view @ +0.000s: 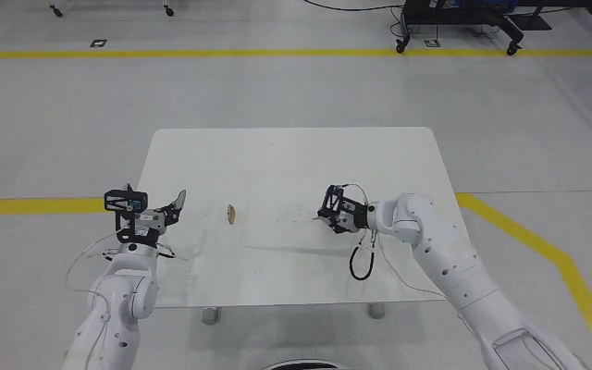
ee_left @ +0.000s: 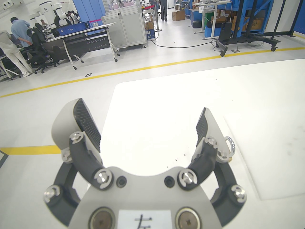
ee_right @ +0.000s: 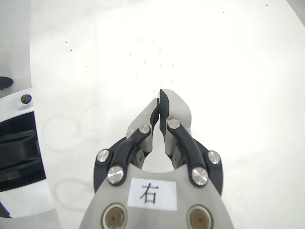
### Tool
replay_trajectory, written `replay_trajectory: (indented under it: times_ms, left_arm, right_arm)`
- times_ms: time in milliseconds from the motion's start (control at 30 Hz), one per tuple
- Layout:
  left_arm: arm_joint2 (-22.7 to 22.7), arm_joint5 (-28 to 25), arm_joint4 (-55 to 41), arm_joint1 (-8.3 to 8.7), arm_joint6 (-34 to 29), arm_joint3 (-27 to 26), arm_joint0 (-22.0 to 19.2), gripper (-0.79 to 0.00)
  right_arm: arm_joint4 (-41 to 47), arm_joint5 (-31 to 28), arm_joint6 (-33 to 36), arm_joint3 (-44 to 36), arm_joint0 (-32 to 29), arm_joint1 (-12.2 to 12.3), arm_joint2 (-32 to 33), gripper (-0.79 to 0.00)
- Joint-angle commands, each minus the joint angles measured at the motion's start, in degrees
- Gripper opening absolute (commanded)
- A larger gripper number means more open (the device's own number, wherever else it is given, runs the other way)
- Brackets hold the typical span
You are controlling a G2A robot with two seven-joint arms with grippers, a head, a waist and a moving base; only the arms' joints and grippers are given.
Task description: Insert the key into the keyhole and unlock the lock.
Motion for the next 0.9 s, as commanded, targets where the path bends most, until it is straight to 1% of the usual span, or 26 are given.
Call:
replay_trajectory:
  times_ms: [0,100,200,267,367,467,500,667,767,867]
  left_arm:
    - [0.0,0.0,0.0,0.0,0.0,0.0,0.0,0.0]
    - [0.0,0.0,0.0,0.0,0.0,0.0,0.0,0.0]
    - [0.0,0.0,0.0,0.0,0.0,0.0,0.0,0.0]
    - [0.0,0.0,0.0,0.0,0.0,0.0,0.0,0.0]
    - [0.0,0.0,0.0,0.0,0.0,0.0,0.0,0.0]
    - [0.0,0.0,0.0,0.0,0.0,0.0,0.0,0.0]
    - [0.0,0.0,0.0,0.0,0.0,0.0,0.0,0.0]
    - [0.0,0.0,0.0,0.0,0.0,0.0,0.0,0.0]
    - [0.0,0.0,0.0,0.0,0.0,0.0,0.0,0.0]
    - [0.0,0.0,0.0,0.0,0.0,0.0,0.0,0.0]
  right_arm:
    - [0.86,-0.71,-3.66,-1.59,-2.1,0.62,2.51,-0.785]
    - [1.89,-1.51,-8.69,-3.17,-4.98,1.46,6.16,-0.785]
    - [2.32,-2.2,-12.23,-4.25,-7.29,2.03,8.54,-0.785]
    - [1.72,-2.1,-12.53,-4.66,-8.1,2.32,9.38,-0.785]
    - [0.43,-1.52,-10.7,-5.71,-8.24,2.53,9.43,-0.785]
    - [-1.93,-1.12,-5.98,-6.98,-7.52,2.65,8.15,-0.785]
    - [-3.14,-0.5,-2.96,-7.36,-6.84,2.6,7.11,-0.785]
    - [-5.88,1.84,7.02,-7.99,-3.76,2.01,2.15,-0.785]
    - [-6.25,2.62,11.73,-7.92,-2.11,1.58,-0.56,-0.785]
    - [-5.43,3.82,13.46,-7.88,-1.18,1.27,-1.93,-0.785]
